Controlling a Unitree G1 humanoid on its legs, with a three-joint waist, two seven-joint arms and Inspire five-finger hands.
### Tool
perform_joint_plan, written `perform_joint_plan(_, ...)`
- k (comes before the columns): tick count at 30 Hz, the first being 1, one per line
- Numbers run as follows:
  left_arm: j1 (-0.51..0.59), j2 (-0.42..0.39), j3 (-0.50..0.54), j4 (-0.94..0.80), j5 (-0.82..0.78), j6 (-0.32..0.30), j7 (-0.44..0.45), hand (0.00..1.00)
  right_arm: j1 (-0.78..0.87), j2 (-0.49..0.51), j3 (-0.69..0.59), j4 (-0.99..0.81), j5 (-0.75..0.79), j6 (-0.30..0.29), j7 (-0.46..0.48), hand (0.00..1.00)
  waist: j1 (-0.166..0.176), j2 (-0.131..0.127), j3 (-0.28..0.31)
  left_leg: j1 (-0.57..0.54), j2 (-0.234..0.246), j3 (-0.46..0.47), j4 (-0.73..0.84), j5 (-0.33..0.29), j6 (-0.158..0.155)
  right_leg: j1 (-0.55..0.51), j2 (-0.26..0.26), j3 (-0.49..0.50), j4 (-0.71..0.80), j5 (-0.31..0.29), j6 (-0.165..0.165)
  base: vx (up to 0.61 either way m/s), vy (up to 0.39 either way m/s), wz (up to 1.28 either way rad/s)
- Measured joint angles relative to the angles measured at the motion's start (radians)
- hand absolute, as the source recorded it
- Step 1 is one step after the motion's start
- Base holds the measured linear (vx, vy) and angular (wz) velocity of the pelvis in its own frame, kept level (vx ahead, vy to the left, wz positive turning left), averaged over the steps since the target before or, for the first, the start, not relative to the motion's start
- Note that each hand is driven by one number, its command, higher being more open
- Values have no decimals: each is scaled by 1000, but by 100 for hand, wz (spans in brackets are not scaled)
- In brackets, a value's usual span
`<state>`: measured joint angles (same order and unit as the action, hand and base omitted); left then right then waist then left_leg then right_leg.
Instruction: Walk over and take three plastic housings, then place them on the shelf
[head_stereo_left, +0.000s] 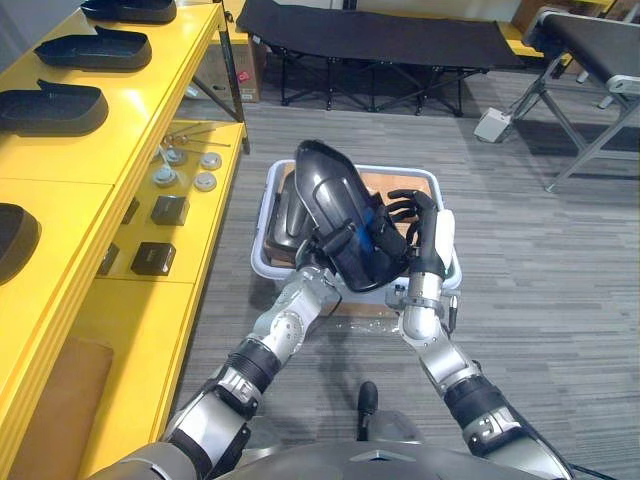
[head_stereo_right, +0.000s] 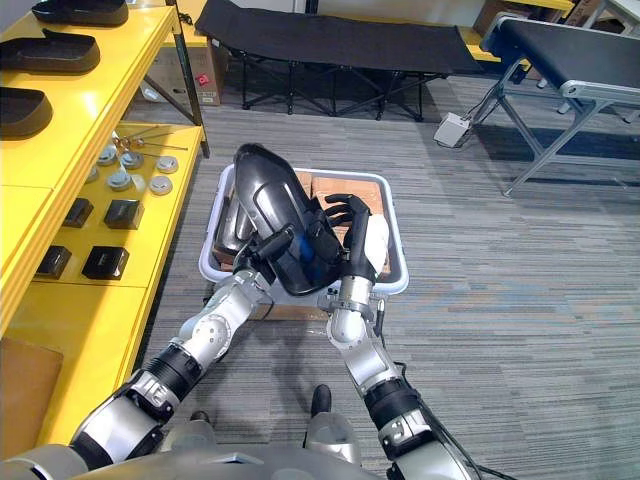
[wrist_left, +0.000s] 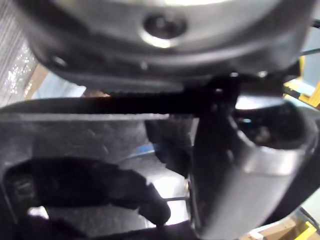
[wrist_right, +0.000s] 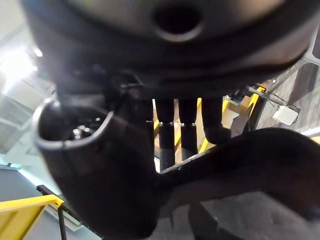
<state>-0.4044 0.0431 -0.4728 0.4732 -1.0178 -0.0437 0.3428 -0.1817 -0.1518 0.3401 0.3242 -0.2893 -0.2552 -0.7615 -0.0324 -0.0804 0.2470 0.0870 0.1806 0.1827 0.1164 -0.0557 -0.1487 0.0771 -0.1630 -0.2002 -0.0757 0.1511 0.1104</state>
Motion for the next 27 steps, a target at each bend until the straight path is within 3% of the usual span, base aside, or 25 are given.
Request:
perform_joint_plan(5, 87, -10, 101, -209, 135, -54, 38, 0, 111, 4, -3, -216, 11, -36, 32, 100, -1, 1, -4, 5, 1, 4, -2, 0, -1, 1, 2, -2, 0, 0, 0, 0, 0, 0)
perform_joint_plan(10, 112, -7, 211, -424, 406, -81, 59, 0, 206, -13, -63, -392, 192, -78, 304, 100, 2, 1, -23, 8, -1, 3, -4, -1, -1, 4, 0, -9, 1, -2, -2, 0, 0, 0)
perform_joint_plan(16, 222, 19, 314, -568, 644, -159, 58, 0, 310, -60, -266, -533, 478, -103, 569, 100, -3, 27, -69, 21, -3, 10, -18, -2, -2, 3, -1, -6, 2, -7, -3, -7, 3, -2)
perform_joint_plan(20, 295, 25, 325, -602, 722, -160, 57, 0, 374, -57, -319, -543, 547, -98, 638, 100, -12, 37, -90, 23, -3, 23, -32, -4, -1, -10, 0, 4, 2, -19, -6, -21, 8, -10)
perform_joint_plan(27, 468, 35, 323, -693, 757, -199, -51, 0, 536, -7, -317, -541, 592, -15, 692, 100, -32, 60, -108, 21, 2, 54, -37, -6, -6, -38, 7, 35, 1, -13, -2, 24, 16, -14)
